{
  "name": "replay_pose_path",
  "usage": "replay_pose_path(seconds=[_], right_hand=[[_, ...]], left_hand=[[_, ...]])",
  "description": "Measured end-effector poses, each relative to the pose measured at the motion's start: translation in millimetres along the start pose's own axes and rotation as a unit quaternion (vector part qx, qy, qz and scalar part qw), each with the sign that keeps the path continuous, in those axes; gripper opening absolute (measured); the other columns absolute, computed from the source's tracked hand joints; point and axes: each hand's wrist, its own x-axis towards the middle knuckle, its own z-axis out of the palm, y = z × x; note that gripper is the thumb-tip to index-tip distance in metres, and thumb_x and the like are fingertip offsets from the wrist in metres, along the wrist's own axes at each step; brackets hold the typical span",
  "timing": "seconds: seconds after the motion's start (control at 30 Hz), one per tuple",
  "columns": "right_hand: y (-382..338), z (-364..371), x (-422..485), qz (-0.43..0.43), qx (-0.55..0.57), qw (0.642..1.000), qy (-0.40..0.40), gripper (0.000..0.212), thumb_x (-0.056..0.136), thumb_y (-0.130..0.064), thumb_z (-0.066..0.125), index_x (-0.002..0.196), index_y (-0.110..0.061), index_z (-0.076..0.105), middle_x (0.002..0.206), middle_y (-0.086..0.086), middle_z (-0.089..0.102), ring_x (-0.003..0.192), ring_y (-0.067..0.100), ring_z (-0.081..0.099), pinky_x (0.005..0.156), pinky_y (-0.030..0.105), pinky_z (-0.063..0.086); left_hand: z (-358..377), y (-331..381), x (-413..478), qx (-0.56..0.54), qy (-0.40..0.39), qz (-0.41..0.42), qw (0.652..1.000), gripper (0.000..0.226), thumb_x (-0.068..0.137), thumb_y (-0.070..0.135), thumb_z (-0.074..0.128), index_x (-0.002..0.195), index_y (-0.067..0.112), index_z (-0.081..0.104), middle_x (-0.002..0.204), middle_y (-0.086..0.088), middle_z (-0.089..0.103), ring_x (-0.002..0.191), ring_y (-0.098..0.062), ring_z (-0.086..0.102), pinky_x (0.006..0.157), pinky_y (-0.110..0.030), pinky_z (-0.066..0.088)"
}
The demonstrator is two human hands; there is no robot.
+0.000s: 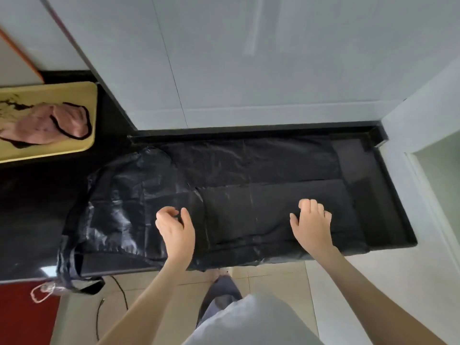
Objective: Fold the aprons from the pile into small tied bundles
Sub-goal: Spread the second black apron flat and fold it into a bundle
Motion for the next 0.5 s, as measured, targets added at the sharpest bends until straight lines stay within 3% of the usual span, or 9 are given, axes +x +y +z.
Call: replay_pose_path(seconds=[0.07,0.13,0.2,0.27,0.33,0.4,0.5], right_hand=[[0.7,-4.9,-14.4,0.118,0.086,0.989,-0.025,0.024,0.084,-0.019,0.069,0.097,-0.007,0.053,0.093,0.008,0.055,0.09,0.029,0.053,0.079,0.042,0.041],[10.2,-6.1,-34.8,0.247,0.173,0.953,-0.033,0.026,0.085,-0.017,0.068,0.1,-0.006,0.05,0.1,0.011,0.055,0.097,0.032,0.052,0.084,0.043,0.039],[23.5,-3.3,-54.4,0.3,0.233,0.924,-0.041,0.03,0.084,-0.014,0.068,0.101,-0.004,0.046,0.101,0.012,0.054,0.097,0.033,0.053,0.082,0.043,0.044],[34.7,-0.7,-76.9,0.323,0.341,0.879,-0.078,0.03,0.087,-0.013,0.064,0.101,-0.006,0.038,0.098,0.01,0.048,0.093,0.031,0.053,0.078,0.041,0.045],[36.8,-1.0,-92.5,0.374,0.453,0.797,-0.139,0.026,0.091,-0.016,0.057,0.104,-0.008,0.036,0.105,0.007,0.046,0.093,0.027,0.052,0.085,0.041,0.048],[38.7,-1.2,-107.0,0.414,0.514,0.725,-0.197,0.021,0.095,-0.019,0.053,0.111,-0.009,0.044,0.114,0.006,0.049,0.101,0.025,0.054,0.094,0.039,0.049],[42.8,1.8,-119.6,0.394,0.573,0.677,-0.241,0.036,0.099,-0.015,0.048,0.132,-0.003,0.046,0.122,0.006,0.049,0.109,0.024,0.052,0.089,0.035,0.046]], left_hand=[[-11.5,-17.8,-24.4,0.009,0.061,-0.021,0.998,0.014,0.091,0.005,0.051,0.095,0.013,0.04,0.096,-0.007,0.046,0.095,-0.03,0.047,0.084,-0.044,0.042],[-17.6,-39.1,-57.6,-0.011,0.111,-0.117,0.987,0.018,0.086,-0.002,0.051,0.096,0.01,0.041,0.096,-0.007,0.046,0.099,-0.033,0.047,0.089,-0.044,0.038],[-17.4,-62.6,-77.5,-0.103,0.127,-0.293,0.942,0.021,0.086,0.003,0.052,0.103,0.01,0.042,0.099,-0.009,0.045,0.094,-0.029,0.048,0.087,-0.042,0.04],[-18.3,-85.4,-86.7,-0.245,0.026,-0.43,0.869,0.012,0.09,0.008,0.043,0.1,0.014,0.044,0.098,-0.008,0.046,0.079,-0.02,0.049,0.074,-0.036,0.043],[-18.0,-98.8,-89.7,-0.316,-0.088,-0.442,0.835,0.02,0.09,0.004,0.034,0.09,0.017,0.049,0.09,-0.004,0.048,0.079,-0.015,0.048,0.08,-0.038,0.044],[-17.0,-102.2,-90.4,-0.318,-0.167,-0.39,0.848,0.026,0.092,0.0,0.035,0.088,0.02,0.051,0.085,0.001,0.049,0.09,-0.015,0.05,0.098,-0.042,0.038],[-16.0,-93.1,-91.5,-0.324,-0.218,-0.351,0.851,0.013,0.094,0.011,0.043,0.099,0.018,0.053,0.091,0.005,0.051,0.106,-0.019,0.046,0.1,-0.04,0.036]])
